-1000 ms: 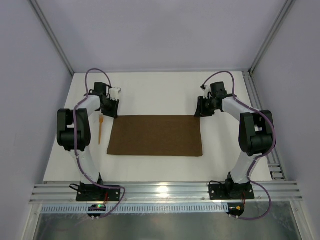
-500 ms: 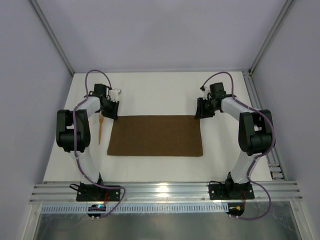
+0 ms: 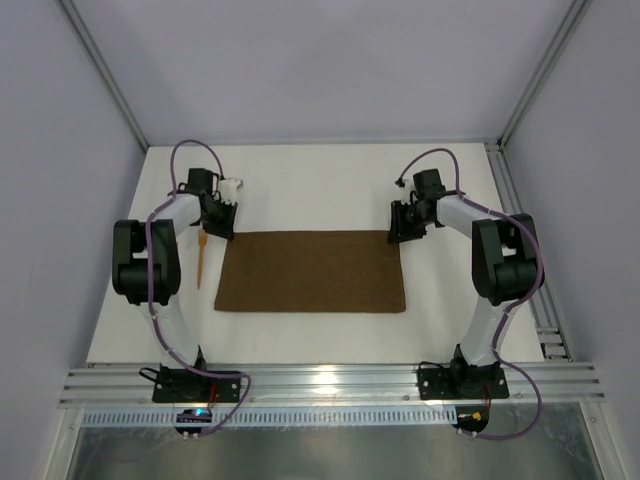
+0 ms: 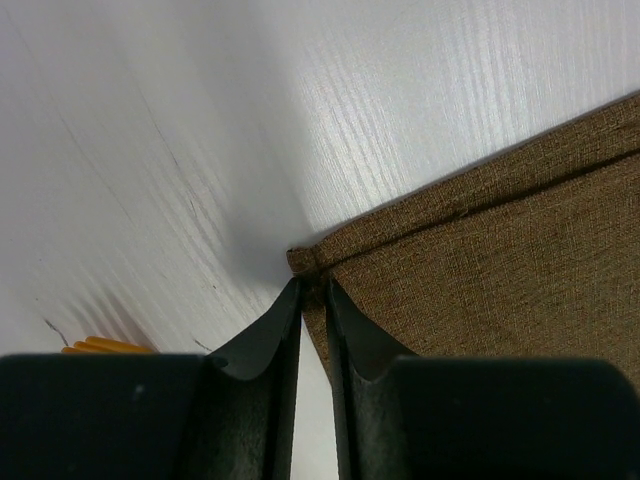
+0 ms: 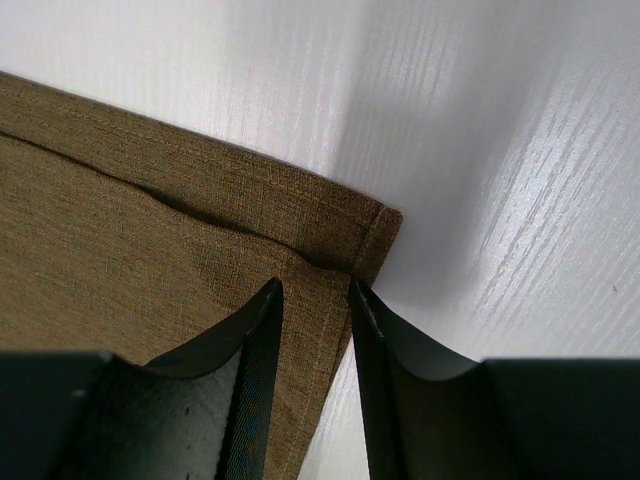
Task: Fold the napkin into a case and place the utensils inside
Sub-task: Fold and flatten the napkin at the center of the board.
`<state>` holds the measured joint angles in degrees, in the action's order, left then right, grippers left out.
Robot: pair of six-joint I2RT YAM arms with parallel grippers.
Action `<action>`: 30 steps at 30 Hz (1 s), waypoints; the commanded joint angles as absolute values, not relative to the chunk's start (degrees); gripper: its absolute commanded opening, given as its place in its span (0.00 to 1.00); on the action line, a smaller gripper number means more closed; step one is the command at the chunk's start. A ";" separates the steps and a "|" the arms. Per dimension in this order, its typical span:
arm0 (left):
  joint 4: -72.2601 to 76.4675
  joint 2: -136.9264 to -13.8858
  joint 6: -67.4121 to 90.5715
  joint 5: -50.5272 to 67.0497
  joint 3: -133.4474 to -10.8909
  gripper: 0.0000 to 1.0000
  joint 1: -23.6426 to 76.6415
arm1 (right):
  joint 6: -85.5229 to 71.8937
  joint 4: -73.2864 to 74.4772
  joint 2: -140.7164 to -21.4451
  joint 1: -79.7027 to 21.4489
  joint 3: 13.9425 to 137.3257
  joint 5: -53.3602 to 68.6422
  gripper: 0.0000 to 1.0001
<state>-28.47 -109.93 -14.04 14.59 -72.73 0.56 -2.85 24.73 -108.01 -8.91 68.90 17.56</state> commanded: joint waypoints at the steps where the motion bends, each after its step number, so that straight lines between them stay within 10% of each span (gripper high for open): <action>1: -28.92 -107.49 -15.29 14.68 -71.72 0.17 0.18 | -1.67 25.22 -108.90 -9.23 70.14 14.42 0.38; 5: -29.00 -107.40 -15.38 14.68 -71.72 0.13 0.26 | -1.58 25.49 -108.90 -9.32 70.14 14.15 0.38; 12: -29.09 -106.53 -15.47 14.68 -71.81 0.11 0.18 | -1.41 25.58 -109.16 -9.32 70.23 15.56 0.03; 30: -29.88 -103.62 -15.91 15.38 -71.89 0.00 -1.76 | -2.02 23.29 -100.55 -9.32 68.64 17.75 0.03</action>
